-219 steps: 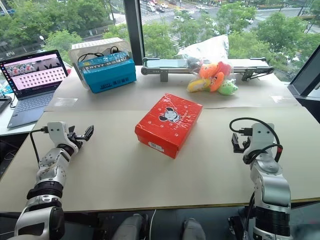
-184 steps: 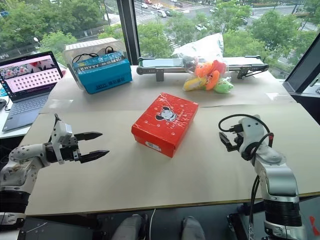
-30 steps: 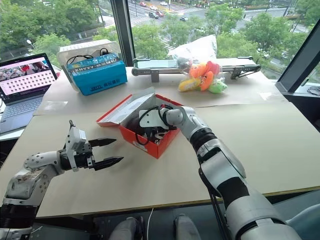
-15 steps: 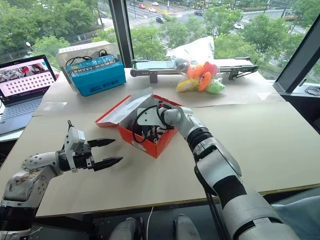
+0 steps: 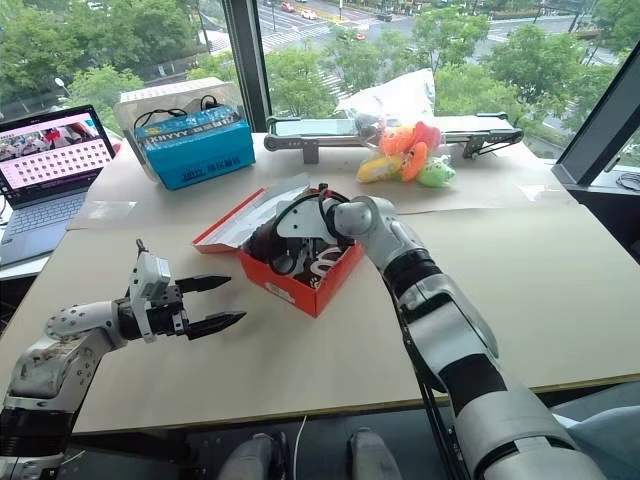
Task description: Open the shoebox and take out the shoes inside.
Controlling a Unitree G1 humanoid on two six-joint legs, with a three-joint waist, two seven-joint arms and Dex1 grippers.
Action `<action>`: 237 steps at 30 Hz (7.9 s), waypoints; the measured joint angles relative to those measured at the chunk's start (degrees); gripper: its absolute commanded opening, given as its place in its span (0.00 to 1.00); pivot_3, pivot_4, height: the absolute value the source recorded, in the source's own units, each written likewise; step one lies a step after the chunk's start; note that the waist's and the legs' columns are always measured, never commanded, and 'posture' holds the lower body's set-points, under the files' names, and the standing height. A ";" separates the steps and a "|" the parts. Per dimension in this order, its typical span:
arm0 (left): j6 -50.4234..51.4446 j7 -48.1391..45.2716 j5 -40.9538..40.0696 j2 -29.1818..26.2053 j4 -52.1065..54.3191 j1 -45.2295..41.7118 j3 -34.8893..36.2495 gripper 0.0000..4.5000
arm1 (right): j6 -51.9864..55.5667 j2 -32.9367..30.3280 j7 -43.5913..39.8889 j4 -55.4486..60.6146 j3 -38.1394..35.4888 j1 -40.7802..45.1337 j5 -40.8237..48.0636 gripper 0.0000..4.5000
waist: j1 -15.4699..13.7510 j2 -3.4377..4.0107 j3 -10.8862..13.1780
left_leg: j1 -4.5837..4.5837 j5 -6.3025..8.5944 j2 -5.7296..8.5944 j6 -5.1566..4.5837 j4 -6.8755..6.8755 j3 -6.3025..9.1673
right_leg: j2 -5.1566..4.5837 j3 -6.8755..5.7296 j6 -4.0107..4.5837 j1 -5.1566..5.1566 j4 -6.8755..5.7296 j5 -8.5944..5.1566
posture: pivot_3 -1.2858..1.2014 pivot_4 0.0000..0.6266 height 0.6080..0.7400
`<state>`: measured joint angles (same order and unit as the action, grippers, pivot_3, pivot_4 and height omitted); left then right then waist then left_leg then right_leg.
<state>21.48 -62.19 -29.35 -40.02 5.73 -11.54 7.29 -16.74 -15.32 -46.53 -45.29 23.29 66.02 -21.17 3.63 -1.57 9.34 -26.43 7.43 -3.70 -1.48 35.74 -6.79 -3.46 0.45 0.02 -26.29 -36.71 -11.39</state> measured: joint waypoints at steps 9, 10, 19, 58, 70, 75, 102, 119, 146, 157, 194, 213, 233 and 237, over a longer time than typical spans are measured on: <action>-0.16 -1.02 0.12 0.01 -0.58 -0.78 -0.13 1.00 | 3.47 -3.92 -0.46 13.99 0.15 -5.88 -1.25 0.00 | -0.24 -0.02 0.01 | -0.04 0.00 -0.05 0.00 0.00 -0.10 | -0.02 0.02 0.00 -0.08 -0.02 -0.06 | 0.52 0.24 0.97; -0.18 -1.10 0.13 0.01 -0.72 -0.82 -0.13 1.00 | 3.68 -3.97 0.73 14.56 0.15 -6.05 -1.72 0.00 | -0.25 -0.02 0.01 | -0.04 0.00 -0.06 0.00 0.00 -0.10 | -0.03 0.01 0.00 -0.08 -0.03 -0.06 | 0.52 0.24 0.97; -0.32 -1.61 0.19 0.01 -1.83 -0.91 -0.20 1.00 | 6.31 -4.08 7.07 17.03 -2.29 -5.80 -1.94 0.00 | -0.38 -0.02 0.02 | -0.04 0.00 -0.08 0.00 0.00 -0.10 | -0.12 -0.02 0.01 -0.10 -0.01 -0.04 | 0.52 0.24 0.97; -2.06 -3.40 1.03 1.33 -3.69 -1.62 -2.79 1.00 | 94.94 1.23 62.96 12.93 -96.57 8.26 24.59 0.00 | -1.00 0.16 0.10 | -0.87 -0.13 0.10 -0.23 0.13 -0.23 | -0.92 -1.39 -0.64 -0.05 0.81 0.36 | 0.52 0.24 0.97; -1.86 -3.38 1.06 1.32 -3.19 -1.59 -2.80 1.00 | 76.12 -4.20 72.72 -2.47 -100.88 2.69 39.73 0.21 | -0.85 0.12 0.08 | -0.67 -0.14 0.08 -0.25 0.14 -0.11 | -0.94 -1.47 -0.97 0.15 0.92 0.49 | 0.52 0.24 0.97; -1.55 -3.10 1.04 1.31 -2.77 -1.24 -2.81 1.00 | 70.73 -5.63 74.31 -4.45 -99.07 0.70 45.14 0.56 | -0.98 0.13 0.09 | -0.70 -0.14 0.08 -0.25 0.12 -0.07 | -1.00 -1.55 -0.96 0.14 0.95 0.51 | 0.52 0.24 0.97; -0.96 -2.27 0.92 1.90 -1.63 -1.75 -4.26 1.00 | 71.62 -38.10 1.95 64.58 -2.85 -9.18 50.14 0.64 | -1.22 0.34 0.19 | -0.81 -0.10 -0.12 -0.48 0.07 -0.16 | -0.90 -1.53 -0.88 -0.08 0.91 -0.14 | 0.52 0.24 0.97; 0.09 -0.93 0.72 3.55 -0.69 -0.24 -5.03 1.00 | 42.04 -14.90 -19.06 12.87 9.37 1.78 26.73 0.64 | -1.42 0.33 0.20 | -0.89 -0.17 -0.24 -0.37 0.25 -0.61 | -1.91 -3.08 -0.27 -0.35 0.87 0.95 | 0.52 0.24 0.97; 2.53 -0.85 -0.16 2.39 2.45 1.12 -4.74 1.00 | 15.86 -0.63 -33.35 -22.34 9.36 12.42 5.51 0.64 | -2.97 0.26 -0.11 | -0.47 -0.16 -0.25 -0.32 0.19 -0.79 | -2.12 -3.20 -0.27 -0.15 0.87 0.76 | 0.52 0.24 0.97; 3.36 -0.36 -0.34 2.41 3.20 0.69 -4.74 1.00 | 13.02 3.71 -32.22 -24.68 11.45 11.41 -2.42 0.32 | -3.97 -0.22 -1.34 | -0.47 -0.12 -0.25 -0.28 0.12 -0.82 | -2.39 -3.49 -0.25 -0.07 0.90 0.58 | 0.52 0.24 0.97; 3.87 0.59 -1.18 3.04 3.41 -0.12 -5.49 1.00 | 39.18 0.92 -17.52 1.72 -8.66 3.75 8.81 0.01 | -2.75 0.23 -1.06 | -0.93 -0.18 -0.30 -0.23 0.12 -0.88 | -2.64 -4.19 -0.14 -0.21 0.72 0.54 | 0.52 0.24 0.97; 3.77 0.13 -1.06 3.07 3.20 -1.19 -5.99 1.00 | 61.45 -3.15 -0.98 30.35 -16.55 -1.11 16.39 0.01 | -2.88 0.28 -1.00 | -0.93 -0.18 -0.36 -0.23 0.11 -0.87 | -2.67 -4.19 -0.40 -0.22 0.74 0.41 | 0.52 0.24 0.97; 2.50 -1.09 0.04 3.55 0.55 -2.65 -6.37 1.00 | 68.51 -5.12 15.52 36.79 -28.91 -3.54 26.12 0.01 | -2.78 0.32 -0.95 | -0.89 -0.18 -0.33 -0.24 0.11 -0.86 | -2.63 -4.20 -0.56 -0.13 0.79 0.33 | 0.52 0.24 0.97; 2.49 -1.08 0.13 3.59 0.53 -2.73 -6.37 1.00 | 68.37 -3.15 18.15 34.14 -29.24 -4.93 27.81 0.01 | -2.88 0.35 -0.93 | -0.90 -0.19 -0.31 -0.25 0.12 -0.86 | -2.65 -4.21 -0.58 -0.12 0.79 0.34 | 0.52 0.24 0.97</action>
<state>23.98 -63.27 -29.22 -36.43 6.25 -14.26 0.92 51.62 -18.47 -28.39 -11.15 -5.95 61.10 6.63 0.75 -1.23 8.41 -27.33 7.24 -4.01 -1.73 35.86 -7.66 -6.11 -3.76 -0.56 -26.41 -35.92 -11.05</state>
